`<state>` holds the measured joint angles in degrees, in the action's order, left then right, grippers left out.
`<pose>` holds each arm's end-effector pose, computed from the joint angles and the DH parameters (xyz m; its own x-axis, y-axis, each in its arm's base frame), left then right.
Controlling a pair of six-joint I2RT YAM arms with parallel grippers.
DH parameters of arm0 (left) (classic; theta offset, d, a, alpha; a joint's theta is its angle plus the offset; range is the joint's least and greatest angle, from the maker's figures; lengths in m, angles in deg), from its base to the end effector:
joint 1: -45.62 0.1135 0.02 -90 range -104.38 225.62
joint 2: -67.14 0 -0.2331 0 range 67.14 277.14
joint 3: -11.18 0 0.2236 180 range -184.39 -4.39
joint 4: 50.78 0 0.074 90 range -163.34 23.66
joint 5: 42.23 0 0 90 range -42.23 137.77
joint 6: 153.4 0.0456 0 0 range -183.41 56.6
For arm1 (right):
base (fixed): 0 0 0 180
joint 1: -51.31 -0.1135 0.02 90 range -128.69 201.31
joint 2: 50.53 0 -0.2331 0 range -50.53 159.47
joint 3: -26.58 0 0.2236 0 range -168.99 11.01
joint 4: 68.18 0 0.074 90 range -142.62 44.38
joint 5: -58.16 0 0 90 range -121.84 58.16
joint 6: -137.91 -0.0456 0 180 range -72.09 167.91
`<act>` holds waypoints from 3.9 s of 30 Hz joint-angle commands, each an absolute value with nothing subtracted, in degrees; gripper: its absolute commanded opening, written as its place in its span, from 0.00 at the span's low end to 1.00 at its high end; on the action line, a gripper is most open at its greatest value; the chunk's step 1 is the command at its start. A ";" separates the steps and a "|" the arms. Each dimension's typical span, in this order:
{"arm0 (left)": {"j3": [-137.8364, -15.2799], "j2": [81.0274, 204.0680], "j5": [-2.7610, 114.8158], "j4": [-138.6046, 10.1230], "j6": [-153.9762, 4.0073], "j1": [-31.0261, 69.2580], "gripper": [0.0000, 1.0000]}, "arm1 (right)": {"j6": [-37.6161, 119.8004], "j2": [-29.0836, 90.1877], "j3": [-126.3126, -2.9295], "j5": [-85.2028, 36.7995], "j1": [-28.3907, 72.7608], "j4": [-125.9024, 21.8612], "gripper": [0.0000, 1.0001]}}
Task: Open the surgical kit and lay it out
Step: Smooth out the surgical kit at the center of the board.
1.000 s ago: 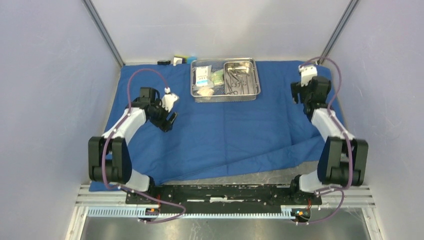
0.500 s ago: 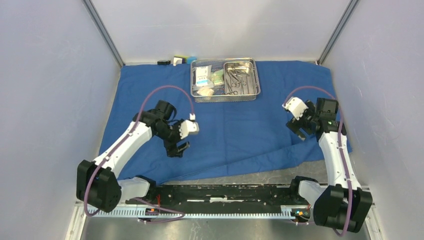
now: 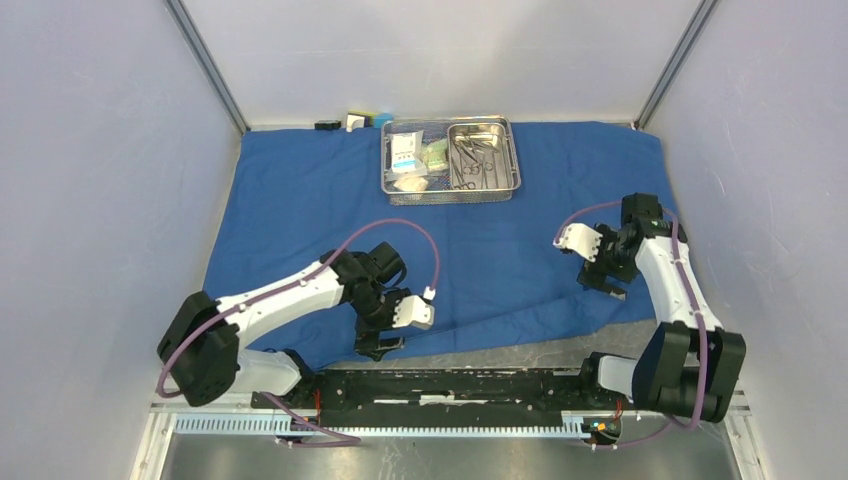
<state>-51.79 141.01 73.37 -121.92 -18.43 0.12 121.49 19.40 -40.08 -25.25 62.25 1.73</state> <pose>0.1196 -0.1499 0.1811 -0.0069 0.9163 -0.4004 0.9753 -0.0822 -0.2049 0.1952 -0.0324 0.2055 -0.4152 -0.8903 -0.1872 -0.8574 0.4517 -0.2465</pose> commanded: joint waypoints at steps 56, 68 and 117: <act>-65.42 137.16 67.72 -119.26 -30.99 -4.34 0.83 | 119.10 -3.34 -44.47 -21.87 62.46 14.33 0.98; -66.03 141.05 72.64 -110.32 -36.49 14.96 0.85 | 117.91 -1.41 -21.16 -41.39 62.46 -7.23 0.98; -62.27 140.70 75.98 -110.42 -26.19 16.00 0.84 | 104.05 -20.75 -9.56 -71.56 76.80 -5.65 0.75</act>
<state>-62.54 142.25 73.74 -111.18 -29.17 15.66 105.60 -19.81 -10.00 -68.73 76.55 -7.67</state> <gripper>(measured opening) 0.844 0.748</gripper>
